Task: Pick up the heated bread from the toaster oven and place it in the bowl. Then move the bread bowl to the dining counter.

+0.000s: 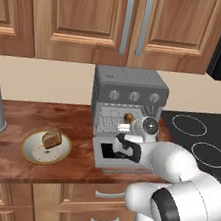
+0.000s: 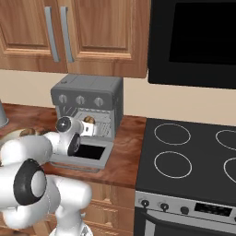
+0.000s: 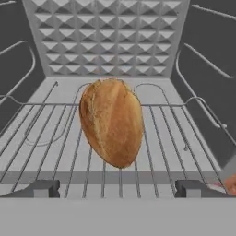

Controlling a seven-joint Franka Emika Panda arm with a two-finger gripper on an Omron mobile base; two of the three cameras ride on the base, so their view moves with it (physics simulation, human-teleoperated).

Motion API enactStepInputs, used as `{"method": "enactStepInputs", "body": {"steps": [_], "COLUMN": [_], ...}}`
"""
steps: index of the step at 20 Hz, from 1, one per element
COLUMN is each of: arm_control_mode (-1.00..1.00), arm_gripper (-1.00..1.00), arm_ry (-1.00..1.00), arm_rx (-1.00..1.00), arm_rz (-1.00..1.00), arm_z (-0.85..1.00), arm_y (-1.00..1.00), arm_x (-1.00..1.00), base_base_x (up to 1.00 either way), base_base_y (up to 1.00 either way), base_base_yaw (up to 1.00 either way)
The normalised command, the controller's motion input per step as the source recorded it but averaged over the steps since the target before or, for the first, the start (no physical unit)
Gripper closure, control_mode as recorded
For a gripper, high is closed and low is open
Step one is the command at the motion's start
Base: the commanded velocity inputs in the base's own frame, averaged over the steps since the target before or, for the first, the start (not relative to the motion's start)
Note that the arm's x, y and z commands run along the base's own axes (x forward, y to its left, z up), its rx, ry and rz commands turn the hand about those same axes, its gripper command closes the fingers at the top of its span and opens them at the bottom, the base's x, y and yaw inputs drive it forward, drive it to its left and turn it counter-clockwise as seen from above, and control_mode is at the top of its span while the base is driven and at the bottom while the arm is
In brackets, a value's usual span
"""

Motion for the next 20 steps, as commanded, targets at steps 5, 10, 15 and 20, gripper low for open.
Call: {"method": "enactStepInputs", "body": {"steps": [5,10,15,20], "arm_control_mode": [-1.0,-1.0,-1.0,-1.0], "arm_gripper": [-1.0,-1.0,-1.0,-1.0], "arm_ry": [0.83,0.59,-0.32,-0.23], "arm_rx": [-0.08,-0.06,0.1,0.18], "arm_rz": [0.0,0.0,0.01,0.01], "arm_z": [0.0,0.0,0.51,0.65], "arm_y": [-0.33,-0.19,0.15,0.13], "arm_x": [-1.0,-0.87,-0.07,0.13], "base_base_x": [0.0,0.0,0.0,0.0], "base_base_y": [0.0,0.0,0.0,0.0], "base_base_yaw": [0.0,0.0,0.0,0.0]}}
